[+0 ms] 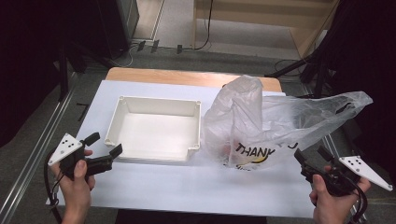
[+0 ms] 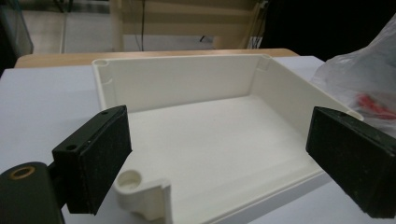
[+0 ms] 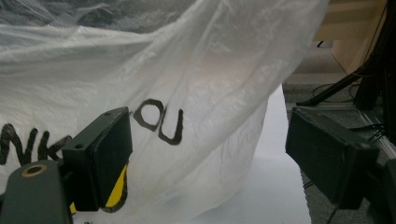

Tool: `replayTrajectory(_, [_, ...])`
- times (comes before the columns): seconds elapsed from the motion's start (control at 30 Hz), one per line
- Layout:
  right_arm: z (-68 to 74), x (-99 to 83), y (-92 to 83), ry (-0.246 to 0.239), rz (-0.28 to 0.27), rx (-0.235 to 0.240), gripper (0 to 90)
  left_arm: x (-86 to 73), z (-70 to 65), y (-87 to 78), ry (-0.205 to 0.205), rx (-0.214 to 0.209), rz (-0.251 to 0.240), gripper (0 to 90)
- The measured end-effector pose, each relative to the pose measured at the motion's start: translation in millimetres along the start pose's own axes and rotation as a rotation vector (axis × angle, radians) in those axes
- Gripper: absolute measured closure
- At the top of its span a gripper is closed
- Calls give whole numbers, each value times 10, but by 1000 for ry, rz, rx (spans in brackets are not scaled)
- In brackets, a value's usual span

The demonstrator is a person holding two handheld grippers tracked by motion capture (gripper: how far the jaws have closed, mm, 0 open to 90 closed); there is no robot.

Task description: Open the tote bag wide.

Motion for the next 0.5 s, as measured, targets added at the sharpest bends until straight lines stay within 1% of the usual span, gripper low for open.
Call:
replayTrajectory(0.1, [53, 45, 30, 1, -3, 9, 151, 64, -92, 63, 9, -19, 0, 66])
replayTrajectory(0.13, [67, 61, 41, -4, -5, 8, 151, 64, -92, 63, 9, -19, 0, 66])
replayTrajectory(0.17, [86, 75, 51, -2, -6, 12, 151, 104, -155, 108, 12, -36, -2, 66])
replayTrajectory(0.2, [86, 75, 51, -2, -6, 12, 151, 104, -155, 108, 12, -36, -2, 66])
replayTrajectory(0.23, [124, 116, 78, 1, -14, 15, 150, 135, -220, 149, 22, -52, 2, 66])
replayTrajectory(0.27, [133, 129, 87, 0, -16, 15, 149, 148, -258, 168, 26, -62, 4, 66])
replayTrajectory(0.37, [163, 186, 132, 10, -23, 4, 144, 175, -386, 238, 44, -92, 13, 66])
replayTrajectory(0.4, [163, 186, 132, 10, -23, 4, 144, 175, -386, 238, 44, -92, 13, 66])
replayTrajectory(0.43, [168, 228, 168, 10, -25, -12, 143, 181, -478, 293, 52, -115, 18, 66])
replayTrajectory(0.47, [168, 228, 168, 10, -25, -12, 143, 181, -478, 293, 52, -115, 18, 66])
replayTrajectory(0.5, [178, 258, 194, 19, -25, -18, 137, 178, -522, 325, 61, -126, 24, 66])
Point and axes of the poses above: each handheld gripper's, and its own axes: y roughly forward along the jaws, x roughly out of its top, z roughly to its left, the point moved 8 cm from there along y, roughly forward along the jaws, and after that the axes turned 8 degrees about -z, right-handed, at the moved point
